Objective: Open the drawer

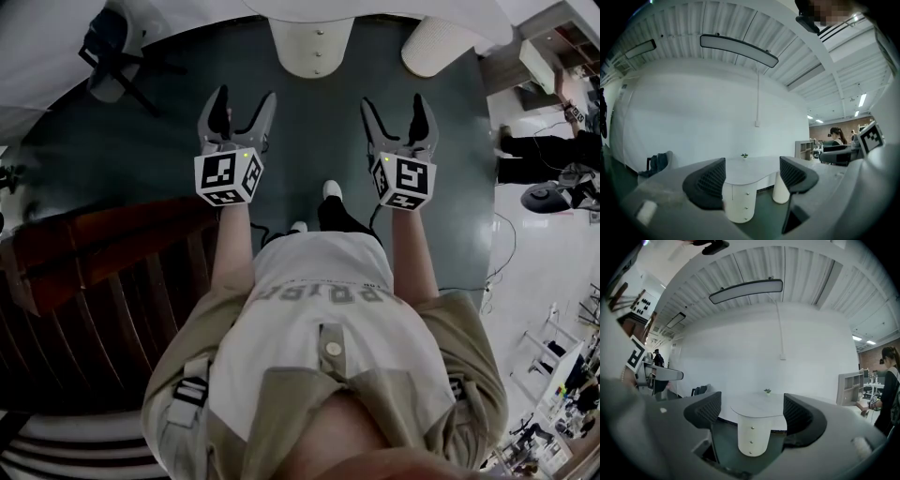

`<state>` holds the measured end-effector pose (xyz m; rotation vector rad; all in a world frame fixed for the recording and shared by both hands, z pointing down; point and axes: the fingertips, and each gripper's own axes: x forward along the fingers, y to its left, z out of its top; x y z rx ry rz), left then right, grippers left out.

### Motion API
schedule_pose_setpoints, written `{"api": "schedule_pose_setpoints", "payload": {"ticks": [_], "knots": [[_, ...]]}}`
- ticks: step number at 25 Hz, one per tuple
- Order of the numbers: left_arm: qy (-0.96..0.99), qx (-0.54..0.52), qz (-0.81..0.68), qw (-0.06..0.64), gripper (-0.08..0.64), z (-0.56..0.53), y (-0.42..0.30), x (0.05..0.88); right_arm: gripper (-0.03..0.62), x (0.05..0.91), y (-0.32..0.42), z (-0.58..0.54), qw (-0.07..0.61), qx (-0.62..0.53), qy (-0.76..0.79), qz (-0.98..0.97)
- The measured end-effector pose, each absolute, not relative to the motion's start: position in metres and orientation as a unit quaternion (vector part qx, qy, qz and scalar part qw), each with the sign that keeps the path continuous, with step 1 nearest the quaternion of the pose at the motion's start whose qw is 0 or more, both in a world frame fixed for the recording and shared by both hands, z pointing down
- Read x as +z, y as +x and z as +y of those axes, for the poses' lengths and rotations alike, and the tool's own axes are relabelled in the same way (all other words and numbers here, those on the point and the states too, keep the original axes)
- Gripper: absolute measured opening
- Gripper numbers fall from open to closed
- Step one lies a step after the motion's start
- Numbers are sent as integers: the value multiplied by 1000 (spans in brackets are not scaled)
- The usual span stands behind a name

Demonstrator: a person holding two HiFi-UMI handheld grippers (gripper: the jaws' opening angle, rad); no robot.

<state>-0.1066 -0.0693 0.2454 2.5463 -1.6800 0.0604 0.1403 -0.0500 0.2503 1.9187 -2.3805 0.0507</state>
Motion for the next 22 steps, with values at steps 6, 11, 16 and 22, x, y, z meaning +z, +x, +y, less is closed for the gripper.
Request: {"api": "schedule_pose_setpoints", "payload": {"ticks": [6,11,16,22], "knots": [[814,21,-578,53,368,-102,-71,250,405,261,177,-102,53,27,599,-798],[800,32,-597,51,367,-126,-50,251,405,275,196,-148,58,39,576,-814],[788,39,-612,56,367,-140,-52,256,405,295,187,-174,71,39,554,-829],[785,40,-615,56,368,-160,-59,270,405,326,172,-207,88,42,552,-828]]}}
